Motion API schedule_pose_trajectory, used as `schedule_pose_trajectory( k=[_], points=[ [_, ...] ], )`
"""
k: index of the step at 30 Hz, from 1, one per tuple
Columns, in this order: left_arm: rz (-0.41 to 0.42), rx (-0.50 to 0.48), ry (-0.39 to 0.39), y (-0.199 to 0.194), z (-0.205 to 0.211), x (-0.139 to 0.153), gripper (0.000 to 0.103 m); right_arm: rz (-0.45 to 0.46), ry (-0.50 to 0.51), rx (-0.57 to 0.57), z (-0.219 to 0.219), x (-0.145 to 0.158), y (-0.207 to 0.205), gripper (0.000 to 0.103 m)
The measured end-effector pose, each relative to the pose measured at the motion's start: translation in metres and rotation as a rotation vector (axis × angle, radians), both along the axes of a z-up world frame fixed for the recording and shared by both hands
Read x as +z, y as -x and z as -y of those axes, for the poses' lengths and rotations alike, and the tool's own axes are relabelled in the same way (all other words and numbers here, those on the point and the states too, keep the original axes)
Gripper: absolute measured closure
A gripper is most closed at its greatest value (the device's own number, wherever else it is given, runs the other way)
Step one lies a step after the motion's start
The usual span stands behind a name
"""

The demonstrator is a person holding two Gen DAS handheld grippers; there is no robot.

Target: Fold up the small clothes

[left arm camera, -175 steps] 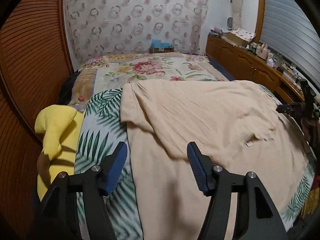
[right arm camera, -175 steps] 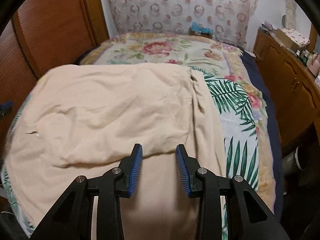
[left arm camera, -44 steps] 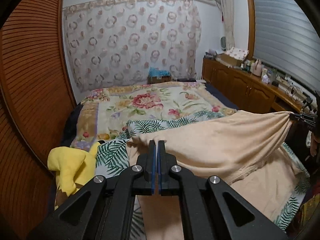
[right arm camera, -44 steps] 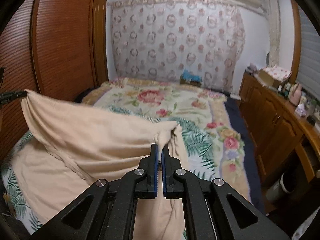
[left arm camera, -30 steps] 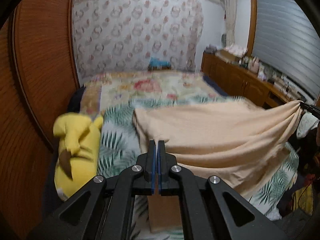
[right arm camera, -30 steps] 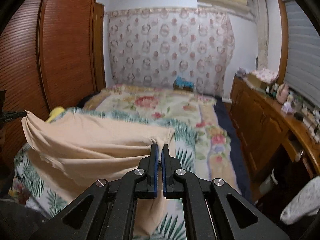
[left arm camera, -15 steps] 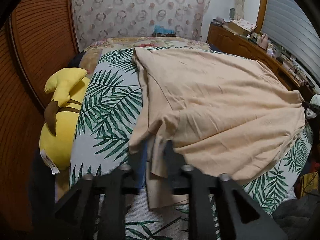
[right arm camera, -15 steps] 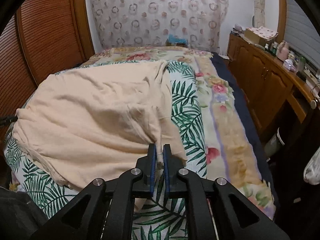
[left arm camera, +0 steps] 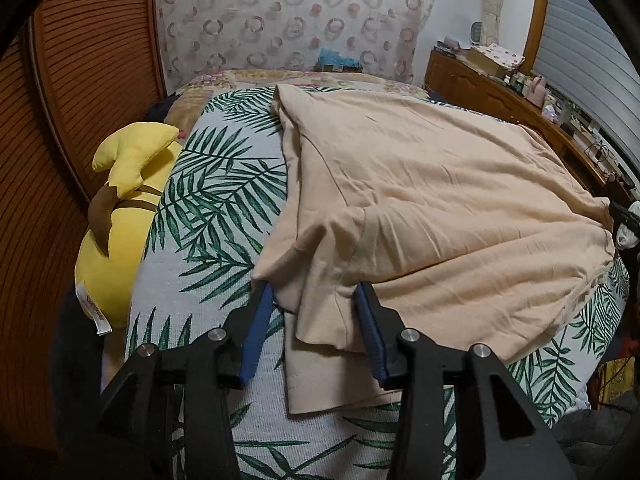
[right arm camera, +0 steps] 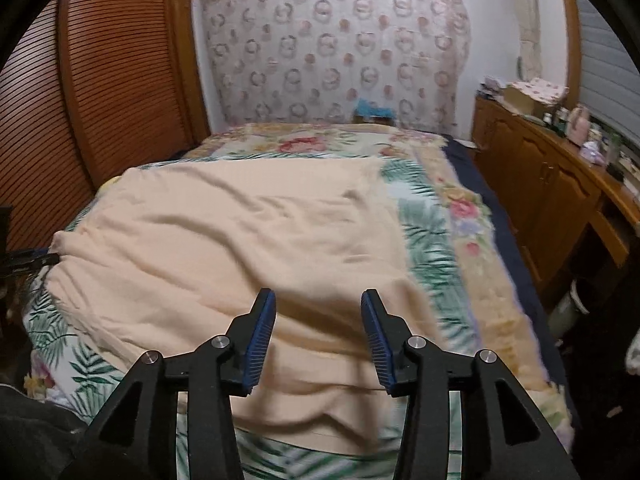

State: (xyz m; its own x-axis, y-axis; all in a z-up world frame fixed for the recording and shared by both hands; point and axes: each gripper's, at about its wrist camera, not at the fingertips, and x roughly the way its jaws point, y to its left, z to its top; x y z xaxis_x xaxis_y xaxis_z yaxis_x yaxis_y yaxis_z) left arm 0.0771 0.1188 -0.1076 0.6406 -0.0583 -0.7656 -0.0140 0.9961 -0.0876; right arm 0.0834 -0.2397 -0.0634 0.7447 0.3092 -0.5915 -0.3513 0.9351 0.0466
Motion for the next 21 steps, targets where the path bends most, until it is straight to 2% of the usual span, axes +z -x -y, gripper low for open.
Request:
schedule_pose_trajectory(
  k=[3,7,11,15,18,19,20,21],
  points=[
    [0.004,0.009,-0.007,-0.002,-0.001,-0.001,0.056,-0.01,-0.011,0.036,-0.018,-0.013,-0.001,0.054],
    [0.001,0.038,-0.033,-0.002,-0.001,-0.002,0.043,-0.041,0.006,0.055,-0.035,-0.033,-0.01,0.052],
    [0.003,0.057,-0.024,0.007,-0.004,-0.002,0.042,-0.03,0.055,0.052,-0.039,-0.035,-0.014,0.052],
    [0.013,0.05,-0.019,0.016,0.002,-0.004,0.042,-0.073,0.082,0.061,-0.043,-0.036,-0.019,0.051],
    [0.016,0.042,-0.023,0.018,0.007,-0.004,0.054,-0.082,0.089,0.068,-0.043,-0.036,-0.024,0.051],
    [0.015,0.041,-0.011,0.018,0.007,-0.003,0.066,-0.087,0.089,0.071,-0.043,-0.035,-0.026,0.051],
    [0.014,0.04,0.007,0.017,0.006,-0.003,0.083,-0.092,0.091,0.073,-0.045,-0.031,-0.029,0.051],
    [0.012,0.046,0.027,0.016,0.005,-0.002,0.091,-0.096,0.092,0.075,-0.045,-0.031,-0.031,0.051]
  ],
)
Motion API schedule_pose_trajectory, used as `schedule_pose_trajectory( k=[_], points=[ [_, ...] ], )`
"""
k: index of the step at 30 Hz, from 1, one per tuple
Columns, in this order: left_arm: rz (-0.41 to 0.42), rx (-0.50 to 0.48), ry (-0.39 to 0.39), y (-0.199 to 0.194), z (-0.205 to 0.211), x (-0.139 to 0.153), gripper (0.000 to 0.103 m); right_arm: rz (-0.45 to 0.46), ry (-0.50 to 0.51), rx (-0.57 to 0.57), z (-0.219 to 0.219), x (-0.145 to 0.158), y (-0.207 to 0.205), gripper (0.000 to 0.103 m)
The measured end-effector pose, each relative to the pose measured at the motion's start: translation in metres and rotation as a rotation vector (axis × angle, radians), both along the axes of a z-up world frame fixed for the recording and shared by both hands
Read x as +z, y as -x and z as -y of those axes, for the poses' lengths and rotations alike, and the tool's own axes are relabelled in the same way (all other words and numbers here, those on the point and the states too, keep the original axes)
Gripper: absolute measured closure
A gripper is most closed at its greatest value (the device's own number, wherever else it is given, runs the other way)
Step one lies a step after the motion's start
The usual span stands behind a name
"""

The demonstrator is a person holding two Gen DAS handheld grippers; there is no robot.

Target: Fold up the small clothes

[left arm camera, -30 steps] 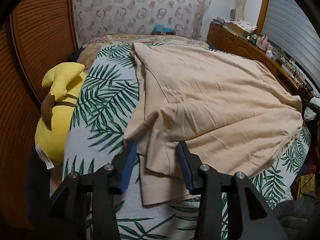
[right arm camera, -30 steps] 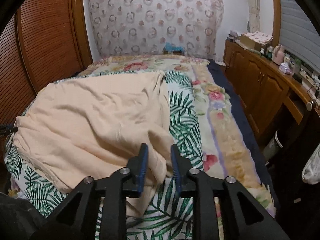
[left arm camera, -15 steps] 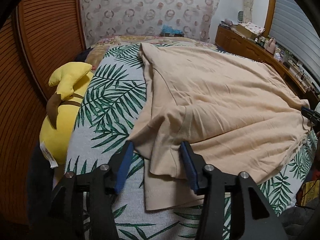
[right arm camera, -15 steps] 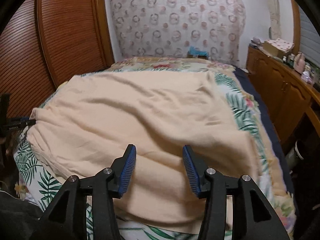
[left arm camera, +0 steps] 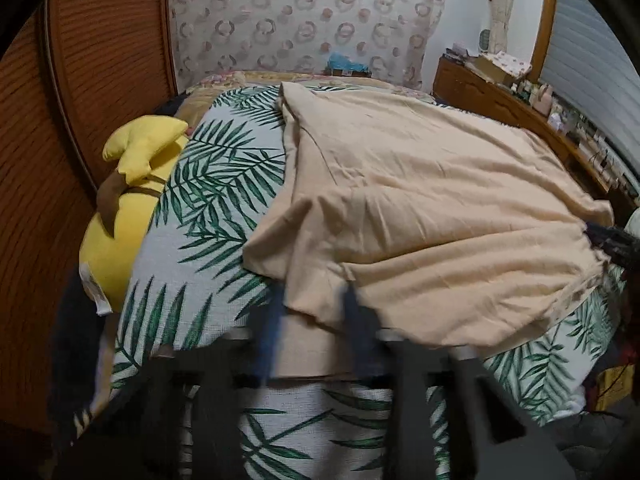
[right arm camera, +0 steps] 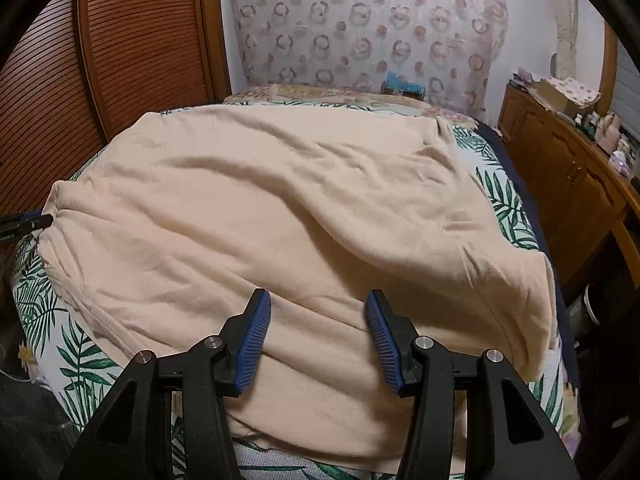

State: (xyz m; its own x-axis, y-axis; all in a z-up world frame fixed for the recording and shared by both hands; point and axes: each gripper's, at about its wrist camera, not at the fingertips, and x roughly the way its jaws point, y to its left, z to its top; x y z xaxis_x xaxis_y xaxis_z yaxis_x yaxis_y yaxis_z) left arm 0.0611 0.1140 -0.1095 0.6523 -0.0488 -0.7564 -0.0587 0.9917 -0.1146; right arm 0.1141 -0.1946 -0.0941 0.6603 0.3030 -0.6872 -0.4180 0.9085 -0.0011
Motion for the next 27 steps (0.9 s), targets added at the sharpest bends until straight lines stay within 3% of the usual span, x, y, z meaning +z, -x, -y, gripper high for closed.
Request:
schedule_pose_trajectory(
  k=[2,9,17,27],
  points=[
    [0.004,-0.007,0.075,-0.003,-0.004,0.0,0.097,0.001,-0.002,0.001,-0.004,0.009,0.008,0.051],
    [0.132,-0.032,0.156,-0.003,0.005,0.037,0.098,0.0,-0.01,0.001,-0.005,0.007,0.008,0.051],
    [0.24,-0.172,0.153,-0.032,0.06,0.089,0.098,-0.002,-0.075,-0.023,0.004,0.005,0.006,0.051],
    [0.269,-0.346,0.185,-0.085,0.139,0.115,0.098,0.045,-0.124,-0.071,0.032,0.01,0.012,0.051]
  ],
)
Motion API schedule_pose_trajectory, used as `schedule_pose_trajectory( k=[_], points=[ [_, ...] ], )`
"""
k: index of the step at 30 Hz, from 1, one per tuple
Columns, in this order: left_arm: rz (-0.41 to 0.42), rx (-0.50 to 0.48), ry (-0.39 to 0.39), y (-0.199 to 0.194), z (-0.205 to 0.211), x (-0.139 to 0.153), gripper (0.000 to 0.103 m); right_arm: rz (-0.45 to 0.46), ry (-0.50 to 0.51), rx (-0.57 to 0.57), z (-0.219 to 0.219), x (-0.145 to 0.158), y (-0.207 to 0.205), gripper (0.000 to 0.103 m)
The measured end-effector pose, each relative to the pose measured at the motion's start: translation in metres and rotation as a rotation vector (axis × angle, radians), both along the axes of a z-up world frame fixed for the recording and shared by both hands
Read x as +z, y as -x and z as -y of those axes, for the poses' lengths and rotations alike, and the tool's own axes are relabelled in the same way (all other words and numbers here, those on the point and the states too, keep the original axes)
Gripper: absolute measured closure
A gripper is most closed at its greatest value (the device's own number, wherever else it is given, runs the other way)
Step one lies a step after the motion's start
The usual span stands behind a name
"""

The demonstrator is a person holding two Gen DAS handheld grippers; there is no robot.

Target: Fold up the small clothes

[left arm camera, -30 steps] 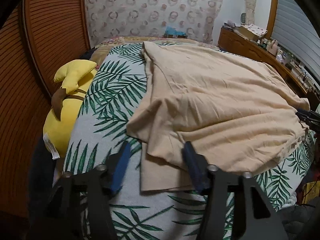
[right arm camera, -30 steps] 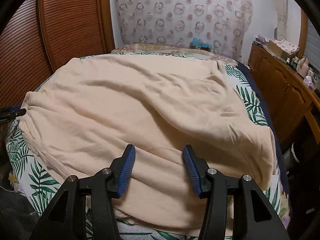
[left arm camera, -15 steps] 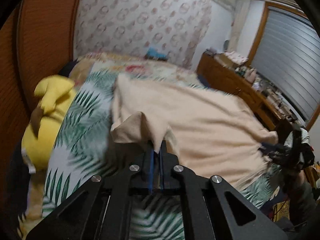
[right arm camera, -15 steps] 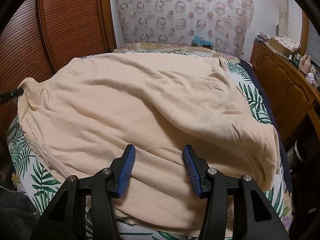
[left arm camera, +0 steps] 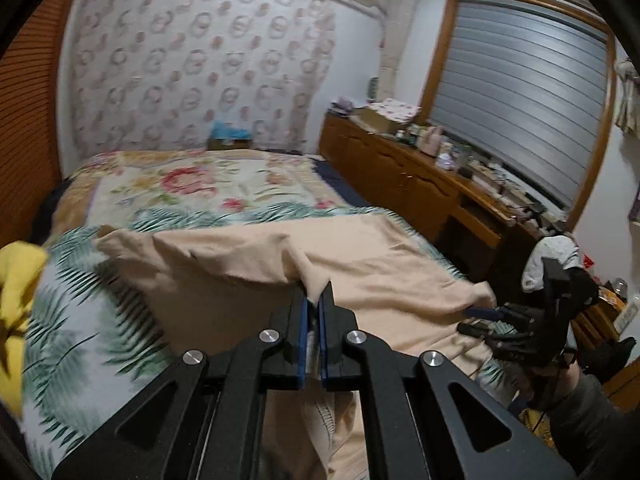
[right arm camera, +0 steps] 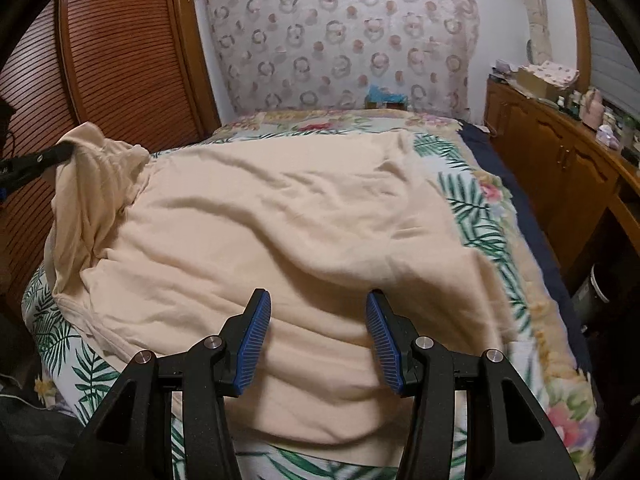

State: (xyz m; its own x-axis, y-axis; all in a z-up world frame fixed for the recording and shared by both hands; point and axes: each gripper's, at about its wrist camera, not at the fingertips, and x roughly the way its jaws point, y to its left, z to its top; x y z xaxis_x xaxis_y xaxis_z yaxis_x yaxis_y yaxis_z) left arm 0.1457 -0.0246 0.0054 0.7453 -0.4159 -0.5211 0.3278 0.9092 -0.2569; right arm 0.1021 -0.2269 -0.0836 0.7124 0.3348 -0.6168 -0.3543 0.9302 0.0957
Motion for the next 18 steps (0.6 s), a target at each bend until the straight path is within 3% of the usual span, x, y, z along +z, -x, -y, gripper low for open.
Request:
schedule_pose_trajectory(
  k=[10,12,15,16,17,18],
  points=[
    [0.047,-0.297,0.028,-0.02,0.126,0.053,0.098,0.055,-0.043,-0.076,0.035,0.005,0.028,0.051],
    [0.016,-0.375,0.006,-0.023,0.152,0.054,0.098,0.059,-0.056,-0.093,0.043,0.004,0.034,0.051],
    [-0.032,-0.439,-0.089,-0.026,0.181,0.042,0.097,0.048,-0.074,-0.106,0.052,-0.001,0.04,0.051],
    [-0.027,-0.443,-0.109,-0.025,0.182,0.038,0.086,0.045,-0.073,-0.11,0.052,-0.004,0.041,0.051],
    [-0.021,-0.428,-0.135,-0.023,0.18,0.035,0.065,0.042,-0.072,-0.112,0.055,-0.004,0.039,0.051],
    [-0.014,-0.413,-0.147,-0.023,0.178,0.033,0.056,0.04,-0.073,-0.113,0.056,-0.005,0.039,0.051]
  ],
)
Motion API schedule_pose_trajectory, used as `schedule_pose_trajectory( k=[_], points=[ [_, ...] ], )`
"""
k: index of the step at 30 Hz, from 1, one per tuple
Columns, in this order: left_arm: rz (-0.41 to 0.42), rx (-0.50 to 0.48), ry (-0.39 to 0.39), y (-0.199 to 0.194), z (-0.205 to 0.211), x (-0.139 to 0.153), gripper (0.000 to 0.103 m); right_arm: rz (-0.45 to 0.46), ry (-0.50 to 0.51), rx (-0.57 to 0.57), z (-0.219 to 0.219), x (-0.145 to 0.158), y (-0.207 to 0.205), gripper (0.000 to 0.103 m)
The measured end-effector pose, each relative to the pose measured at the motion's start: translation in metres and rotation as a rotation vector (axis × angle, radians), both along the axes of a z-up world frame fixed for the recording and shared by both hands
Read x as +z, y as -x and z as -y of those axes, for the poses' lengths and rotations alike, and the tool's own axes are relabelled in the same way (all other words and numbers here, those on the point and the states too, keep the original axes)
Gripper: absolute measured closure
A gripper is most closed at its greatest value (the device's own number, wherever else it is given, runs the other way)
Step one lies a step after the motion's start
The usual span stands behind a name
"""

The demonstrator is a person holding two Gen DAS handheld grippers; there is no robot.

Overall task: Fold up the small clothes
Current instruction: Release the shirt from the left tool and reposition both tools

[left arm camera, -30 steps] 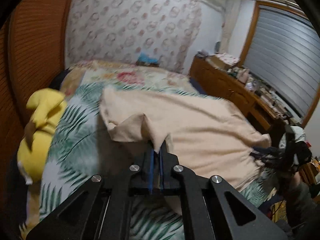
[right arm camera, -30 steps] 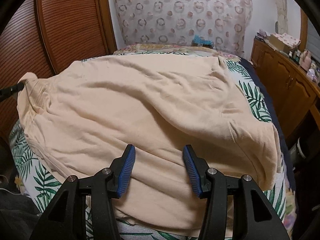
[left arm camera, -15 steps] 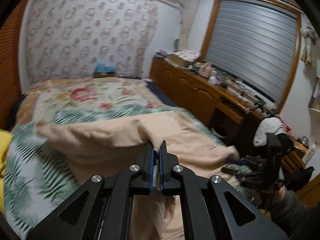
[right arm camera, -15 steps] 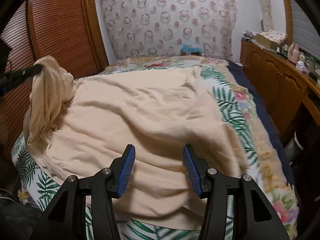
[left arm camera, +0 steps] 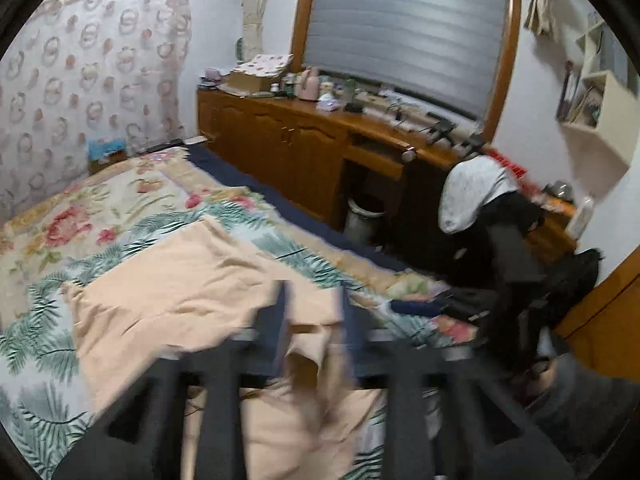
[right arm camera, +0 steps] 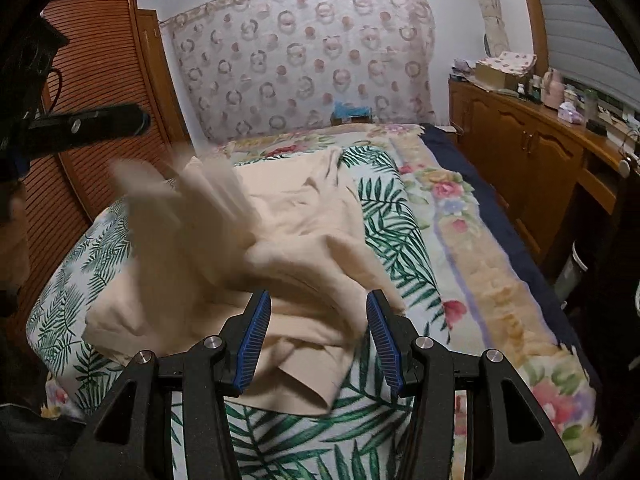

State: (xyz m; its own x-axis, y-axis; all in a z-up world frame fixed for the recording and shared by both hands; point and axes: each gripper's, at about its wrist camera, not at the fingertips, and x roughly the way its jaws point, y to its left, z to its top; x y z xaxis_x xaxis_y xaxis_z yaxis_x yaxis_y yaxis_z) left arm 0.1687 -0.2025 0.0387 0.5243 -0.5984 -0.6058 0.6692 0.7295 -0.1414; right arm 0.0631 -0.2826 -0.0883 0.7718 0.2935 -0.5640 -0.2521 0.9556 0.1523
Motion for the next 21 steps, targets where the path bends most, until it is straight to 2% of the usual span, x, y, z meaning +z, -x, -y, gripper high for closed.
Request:
schedule_pose_trajectory(
  k=[2,5,14,21],
  points=[
    [0.008,0.03,-0.007,0.0,-0.016,-0.003,0.037,0.0,-0.004,-0.001,-0.001,0.0,0.002,0.051],
    [0.012,0.086,-0.028,-0.003,-0.036,-0.01,0.027,0.007,-0.007,0.001,-0.001,0.011,-0.003,0.051],
    [-0.036,0.247,-0.127,-0.015,-0.108,-0.057,0.026,0.052,0.028,0.034,-0.008,0.025,-0.01,0.051],
    [-0.108,0.323,-0.15,-0.029,-0.141,-0.091,0.026,0.045,0.07,0.087,-0.028,0.026,-0.032,0.051]
  ],
)
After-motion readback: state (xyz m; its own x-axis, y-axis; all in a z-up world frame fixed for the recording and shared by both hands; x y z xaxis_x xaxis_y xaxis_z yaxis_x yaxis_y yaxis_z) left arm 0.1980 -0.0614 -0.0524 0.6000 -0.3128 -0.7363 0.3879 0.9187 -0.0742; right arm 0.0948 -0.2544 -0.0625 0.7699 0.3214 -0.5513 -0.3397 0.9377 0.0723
